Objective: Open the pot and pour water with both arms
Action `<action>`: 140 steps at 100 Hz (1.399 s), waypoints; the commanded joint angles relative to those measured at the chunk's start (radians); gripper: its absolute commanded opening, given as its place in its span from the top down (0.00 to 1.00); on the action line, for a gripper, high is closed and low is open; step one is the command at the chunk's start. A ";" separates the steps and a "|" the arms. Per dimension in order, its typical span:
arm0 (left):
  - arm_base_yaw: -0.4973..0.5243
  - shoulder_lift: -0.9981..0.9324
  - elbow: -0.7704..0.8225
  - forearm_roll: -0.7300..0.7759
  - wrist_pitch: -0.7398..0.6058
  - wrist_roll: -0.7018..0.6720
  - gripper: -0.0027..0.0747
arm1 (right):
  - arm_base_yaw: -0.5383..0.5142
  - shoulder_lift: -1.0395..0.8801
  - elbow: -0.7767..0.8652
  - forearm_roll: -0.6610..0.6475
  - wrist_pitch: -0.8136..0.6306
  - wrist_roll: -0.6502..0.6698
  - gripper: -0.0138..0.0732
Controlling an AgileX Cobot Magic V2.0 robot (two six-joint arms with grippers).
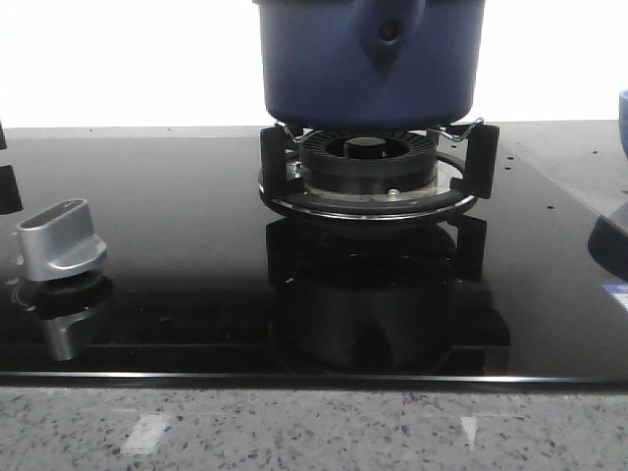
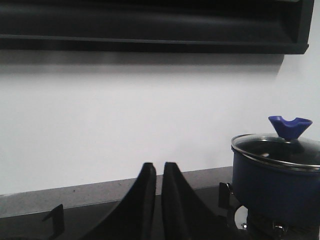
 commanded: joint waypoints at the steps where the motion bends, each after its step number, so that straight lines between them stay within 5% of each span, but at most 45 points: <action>1: -0.007 -0.005 -0.026 -0.041 0.015 0.005 0.99 | 0.003 0.006 -0.024 0.032 -0.027 -0.014 0.90; 97: -0.007 -0.001 -0.026 0.001 0.008 -0.018 0.99 | 0.003 0.006 -0.024 0.032 -0.027 -0.014 0.90; 104: -0.003 0.002 -0.028 0.177 -0.030 -0.210 0.99 | 0.003 0.006 -0.024 0.032 -0.027 -0.014 0.90; 126: 0.001 0.002 -0.008 1.181 -0.154 -1.329 0.99 | 0.003 0.006 -0.024 0.032 -0.027 -0.014 0.90; 140: 0.001 -0.028 0.084 1.619 -0.313 -1.739 0.99 | 0.003 0.006 -0.024 0.032 -0.027 -0.014 0.90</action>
